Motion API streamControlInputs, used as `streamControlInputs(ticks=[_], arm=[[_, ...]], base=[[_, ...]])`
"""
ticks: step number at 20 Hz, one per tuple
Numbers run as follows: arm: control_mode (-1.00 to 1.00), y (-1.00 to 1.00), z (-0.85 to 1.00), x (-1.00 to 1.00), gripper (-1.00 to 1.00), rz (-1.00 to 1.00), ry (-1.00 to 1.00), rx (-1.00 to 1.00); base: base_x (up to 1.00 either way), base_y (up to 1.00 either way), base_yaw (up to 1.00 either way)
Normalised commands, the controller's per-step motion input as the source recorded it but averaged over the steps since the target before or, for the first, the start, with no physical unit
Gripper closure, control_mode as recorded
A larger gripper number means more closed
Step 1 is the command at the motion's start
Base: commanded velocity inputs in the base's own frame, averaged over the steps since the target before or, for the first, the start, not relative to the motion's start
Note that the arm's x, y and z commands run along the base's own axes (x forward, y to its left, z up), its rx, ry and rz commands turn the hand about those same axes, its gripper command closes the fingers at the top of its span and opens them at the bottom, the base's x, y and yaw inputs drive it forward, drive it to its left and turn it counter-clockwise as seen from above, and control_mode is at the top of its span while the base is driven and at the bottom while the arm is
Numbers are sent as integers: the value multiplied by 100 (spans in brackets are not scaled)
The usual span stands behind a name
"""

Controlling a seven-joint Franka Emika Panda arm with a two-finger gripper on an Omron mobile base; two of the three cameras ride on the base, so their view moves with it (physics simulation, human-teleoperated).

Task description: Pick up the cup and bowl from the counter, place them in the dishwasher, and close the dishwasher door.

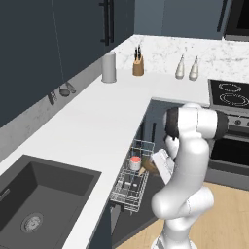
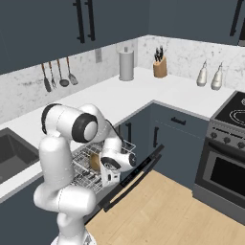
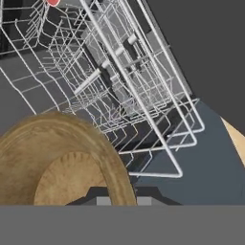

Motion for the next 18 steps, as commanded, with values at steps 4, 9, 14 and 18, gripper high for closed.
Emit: streamControlInputs(ticks=[4,9,14,18], arm=[[-100,28,-19,44,100,0,17,16],[-100,4,-42,37,100,-5,25,11],[-100,14,-43,35,100,-9,28,8],[-100,22,-20,38,100,-8,23,9]], base=[[0,0,0],[0,0,0],[0,0,0],[0,0,0]])
